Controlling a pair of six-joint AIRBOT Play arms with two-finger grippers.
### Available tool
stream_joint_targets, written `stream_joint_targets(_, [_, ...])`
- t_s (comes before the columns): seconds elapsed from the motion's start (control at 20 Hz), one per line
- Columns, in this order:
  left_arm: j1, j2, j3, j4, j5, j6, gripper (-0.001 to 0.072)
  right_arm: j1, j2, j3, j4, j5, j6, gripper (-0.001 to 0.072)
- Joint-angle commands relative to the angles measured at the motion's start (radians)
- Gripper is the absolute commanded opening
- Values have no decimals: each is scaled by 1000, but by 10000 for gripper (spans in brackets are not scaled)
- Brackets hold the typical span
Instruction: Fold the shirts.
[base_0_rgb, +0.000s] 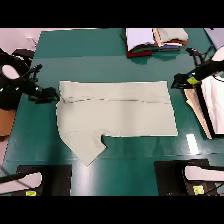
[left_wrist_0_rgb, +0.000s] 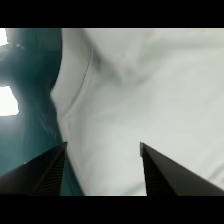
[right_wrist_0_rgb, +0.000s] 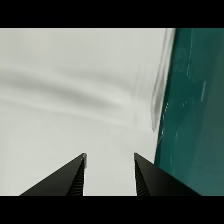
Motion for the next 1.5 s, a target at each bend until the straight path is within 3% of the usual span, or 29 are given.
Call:
stream_joint_targets(0.0, [13, 232, -248, 61, -16, -60, 531, -31, 167, -145, 1, -19, 0, 355])
stream_joint_targets(0.2, [13, 447, -560, 3, -12, -111, 531, -31, 298, -300, 20, -127, 0, 355])
stream_joint_targets(0.35, [-13, 488, -684, -127, 26, -109, 531, -31, 342, -354, 53, -152, 0, 355])
stream_joint_targets(0.55, [-149, 488, -719, -164, 76, -114, 531, -47, 362, -385, 39, -113, 0, 355])
stream_joint_targets(0.8, [-158, 488, -722, -151, 69, -141, 531, -249, 362, -554, 43, -45, -53, 355])
stream_joint_targets(1.05, [-158, 487, -761, -308, 218, -126, 526, -307, 362, -603, 87, -49, -86, 355])
stream_joint_targets(1.15, [-158, 487, -761, -312, 232, -111, 152, -308, 362, -604, 76, -49, -86, 355])
stream_joint_targets(1.2, [-158, 487, -760, -313, 234, -102, 54, -308, 362, -604, 76, -46, -96, 355])
stream_joint_targets(1.3, [-158, 487, -741, -300, 206, -91, 22, -323, 360, -604, 75, -34, -110, 378])
stream_joint_targets(1.35, [-158, 487, -716, -275, 171, -88, 22, -340, 354, -604, 75, -21, -117, 448])
stream_joint_targets(1.45, [-158, 488, -665, -229, 125, -75, 21, -394, 309, -605, 48, 28, -123, 481])
